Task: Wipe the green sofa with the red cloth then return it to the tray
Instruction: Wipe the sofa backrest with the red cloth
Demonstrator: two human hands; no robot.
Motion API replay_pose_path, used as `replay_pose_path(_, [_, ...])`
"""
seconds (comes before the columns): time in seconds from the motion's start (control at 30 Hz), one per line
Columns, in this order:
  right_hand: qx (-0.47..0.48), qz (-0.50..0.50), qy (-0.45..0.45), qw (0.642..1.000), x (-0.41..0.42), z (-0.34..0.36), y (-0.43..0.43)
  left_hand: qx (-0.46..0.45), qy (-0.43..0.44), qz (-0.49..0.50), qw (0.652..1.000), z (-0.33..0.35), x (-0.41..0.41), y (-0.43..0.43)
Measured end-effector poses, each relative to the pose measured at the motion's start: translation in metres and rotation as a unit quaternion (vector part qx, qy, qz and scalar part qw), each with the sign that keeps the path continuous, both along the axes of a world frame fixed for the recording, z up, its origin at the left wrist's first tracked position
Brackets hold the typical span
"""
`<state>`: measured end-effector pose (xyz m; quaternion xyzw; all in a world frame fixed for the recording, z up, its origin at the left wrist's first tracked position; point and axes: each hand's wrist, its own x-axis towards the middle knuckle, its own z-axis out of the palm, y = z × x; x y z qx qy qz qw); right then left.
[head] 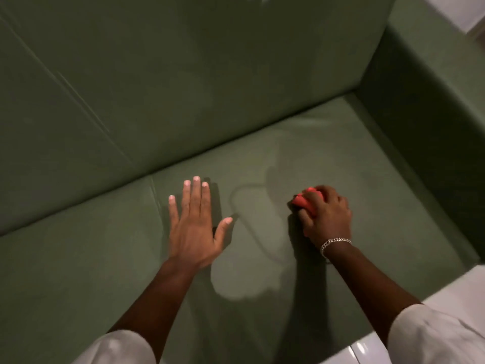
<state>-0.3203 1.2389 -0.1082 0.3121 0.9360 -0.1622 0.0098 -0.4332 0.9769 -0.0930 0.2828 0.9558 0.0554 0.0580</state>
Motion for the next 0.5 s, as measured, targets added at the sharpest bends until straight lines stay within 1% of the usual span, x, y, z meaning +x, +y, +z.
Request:
replay_pose_path(0.07, [-0.068,-0.053,0.059,0.995,-0.037,0.028,-0.001,0.026,0.056,-0.023,0.998,0.039,-0.037,0.001])
replay_pose_path(0.17, [-0.129,-0.074,0.211,0.966,-0.095,0.079,-0.013,0.042,0.151,-0.056,0.986,0.102,-0.099,0.005])
replay_pose_path(0.23, [-0.173,-0.093,0.321,0.926,-0.140,0.115,-0.025,0.053,0.212,-0.062,0.974,0.142,-0.141,0.005])
replay_pose_path(0.3, [-0.222,-0.133,0.400,0.879,-0.183,0.149,-0.034,0.041,0.266,-0.065,0.961,0.178,-0.181,0.007])
replay_pose_path(0.37, [-0.252,-0.181,0.452,0.836,-0.222,0.175,-0.037,0.003,0.313,-0.081,0.946,0.205,-0.215,0.012])
replay_pose_path(0.43, [-0.261,-0.222,0.489,0.802,-0.257,0.194,-0.040,-0.030,0.346,-0.108,0.931,0.220,-0.239,0.016])
replay_pose_path(0.5, [-0.248,-0.217,0.527,0.784,-0.285,0.208,-0.047,-0.049,0.386,-0.127,0.912,0.218,-0.252,0.017])
